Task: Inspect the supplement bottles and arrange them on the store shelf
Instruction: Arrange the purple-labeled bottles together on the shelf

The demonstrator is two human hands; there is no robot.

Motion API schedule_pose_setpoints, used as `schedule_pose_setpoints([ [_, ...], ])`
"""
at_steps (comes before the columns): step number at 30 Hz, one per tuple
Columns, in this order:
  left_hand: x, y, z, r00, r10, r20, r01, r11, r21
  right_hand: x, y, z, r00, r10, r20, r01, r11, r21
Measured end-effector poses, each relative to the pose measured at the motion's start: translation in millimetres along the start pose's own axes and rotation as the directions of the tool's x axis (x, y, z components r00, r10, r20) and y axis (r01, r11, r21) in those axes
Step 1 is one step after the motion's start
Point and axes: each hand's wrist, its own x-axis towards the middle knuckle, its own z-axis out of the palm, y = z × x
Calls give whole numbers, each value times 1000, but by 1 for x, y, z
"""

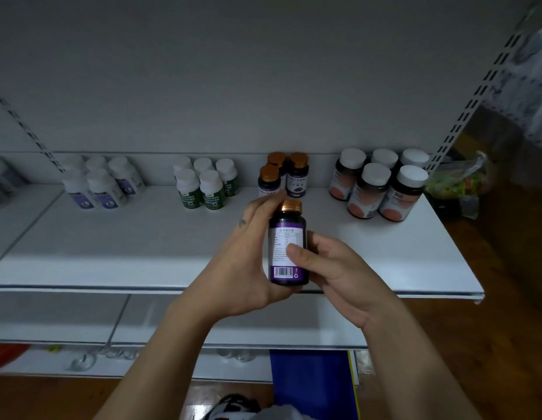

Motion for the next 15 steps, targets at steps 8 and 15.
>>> schedule_pose_setpoints([
  [8, -7, -2, 3, 998, -35, -50, 27, 986, -162, 0, 7, -9, 986, 10, 169, -56, 961, 272],
  [15, -10, -20, -1, 998, -59, 24, 61, 988, -139, 10, 12, 3, 999, 15, 31, -20, 989, 147],
])
